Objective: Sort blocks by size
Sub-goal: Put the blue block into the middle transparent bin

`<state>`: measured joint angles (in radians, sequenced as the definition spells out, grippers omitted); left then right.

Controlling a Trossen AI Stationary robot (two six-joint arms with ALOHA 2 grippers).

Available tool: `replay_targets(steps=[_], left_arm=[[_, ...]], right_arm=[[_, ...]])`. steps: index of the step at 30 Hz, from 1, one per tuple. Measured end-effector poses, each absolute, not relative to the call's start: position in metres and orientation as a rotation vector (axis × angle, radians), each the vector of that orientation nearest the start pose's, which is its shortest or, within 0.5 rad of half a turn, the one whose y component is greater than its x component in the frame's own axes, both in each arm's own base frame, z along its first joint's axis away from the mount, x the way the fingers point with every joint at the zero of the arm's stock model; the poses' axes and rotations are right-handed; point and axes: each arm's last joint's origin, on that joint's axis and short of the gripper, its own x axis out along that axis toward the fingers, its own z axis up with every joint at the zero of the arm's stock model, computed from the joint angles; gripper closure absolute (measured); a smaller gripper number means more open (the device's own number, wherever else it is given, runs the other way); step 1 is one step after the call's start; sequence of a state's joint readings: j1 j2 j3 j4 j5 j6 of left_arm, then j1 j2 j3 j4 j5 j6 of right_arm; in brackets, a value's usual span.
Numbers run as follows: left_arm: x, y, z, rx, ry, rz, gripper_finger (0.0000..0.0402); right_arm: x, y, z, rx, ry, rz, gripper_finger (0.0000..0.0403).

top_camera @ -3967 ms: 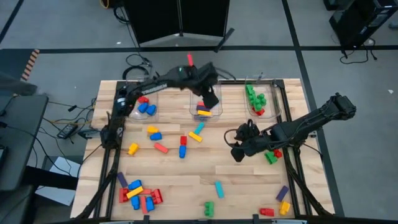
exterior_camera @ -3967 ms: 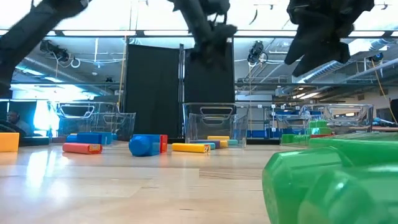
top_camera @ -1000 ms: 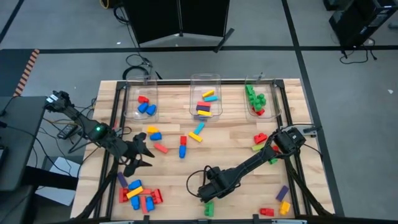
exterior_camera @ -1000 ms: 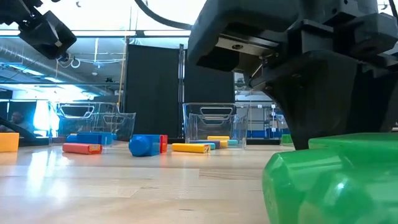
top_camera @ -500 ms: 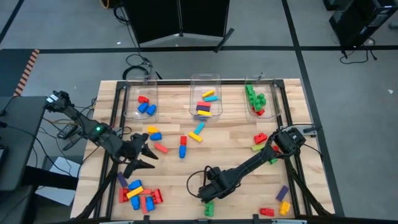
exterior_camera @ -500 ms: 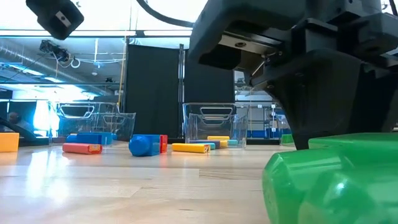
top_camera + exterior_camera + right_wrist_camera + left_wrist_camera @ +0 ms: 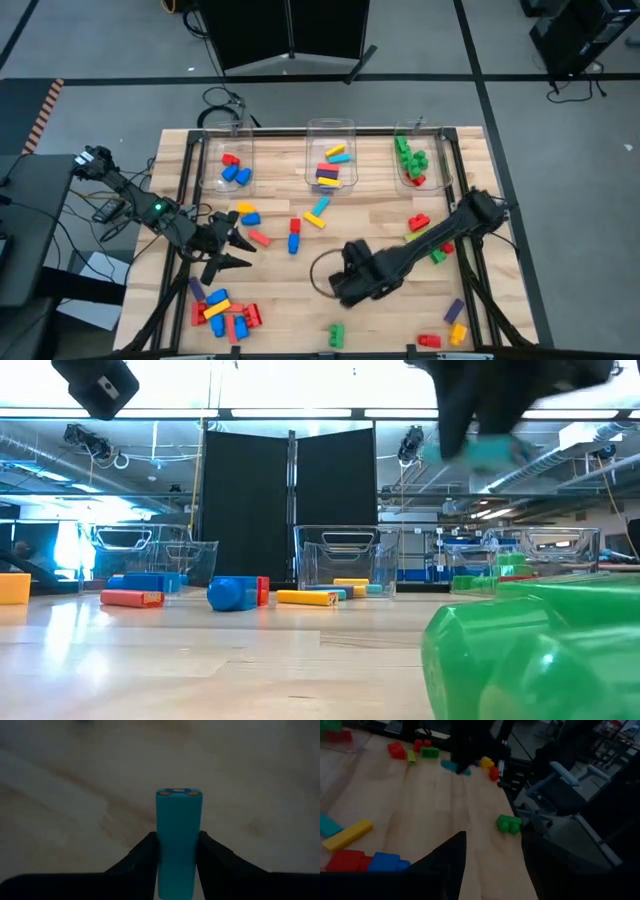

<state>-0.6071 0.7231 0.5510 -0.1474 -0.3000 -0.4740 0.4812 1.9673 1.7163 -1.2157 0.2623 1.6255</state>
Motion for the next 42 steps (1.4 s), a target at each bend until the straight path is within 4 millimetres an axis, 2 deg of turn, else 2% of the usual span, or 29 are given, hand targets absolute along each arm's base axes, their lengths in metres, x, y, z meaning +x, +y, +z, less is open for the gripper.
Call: replay_targets(steps=[6, 14, 17, 21, 24, 27, 31, 36, 42], left_arm=[[0.14, -0.085, 0.265, -0.316, 0.333, -0.162, 0.0203], [0.141, -0.078, 0.267, -0.279, 0.306, -0.088, 0.0203], [0.138, -0.07, 0.267, -0.291, 0.311, -0.05, 0.0204], [0.133, -0.059, 0.269, -0.322, 0.298, 0.027, 0.0204], [0.132, -0.054, 0.27, -0.324, 0.284, 0.069, 0.0204], [0.132, -0.05, 0.271, -0.321, 0.264, 0.124, 0.0204], [0.133, -0.046, 0.271, -0.315, 0.238, 0.2, 0.0204], [0.133, -0.042, 0.272, -0.308, 0.206, 0.285, 0.0204], [0.133, -0.04, 0.273, -0.302, 0.184, 0.344, 0.0204]], right_arm=[[0.347, 0.118, 0.284, 0.71, 0.972, -0.875, 0.0287], [0.369, 0.018, 0.318, 0.605, 0.842, -0.76, 0.0286], [0.375, -0.024, 0.323, 0.605, 0.804, -0.725, 0.0286], [0.376, -0.078, 0.321, 0.607, 0.794, -0.708, 0.0286], [0.374, -0.113, 0.315, 0.611, 0.802, -0.706, 0.0286], [0.373, -0.142, 0.3, 0.615, 0.851, -0.713, 0.0286], [0.378, -0.169, 0.268, 0.632, 0.945, -0.689, 0.0286], [0.39, -0.181, 0.219, 0.639, 1.096, -0.638, 0.0286], [0.396, -0.184, 0.188, 0.626, 1.191, -0.605, 0.0272]])
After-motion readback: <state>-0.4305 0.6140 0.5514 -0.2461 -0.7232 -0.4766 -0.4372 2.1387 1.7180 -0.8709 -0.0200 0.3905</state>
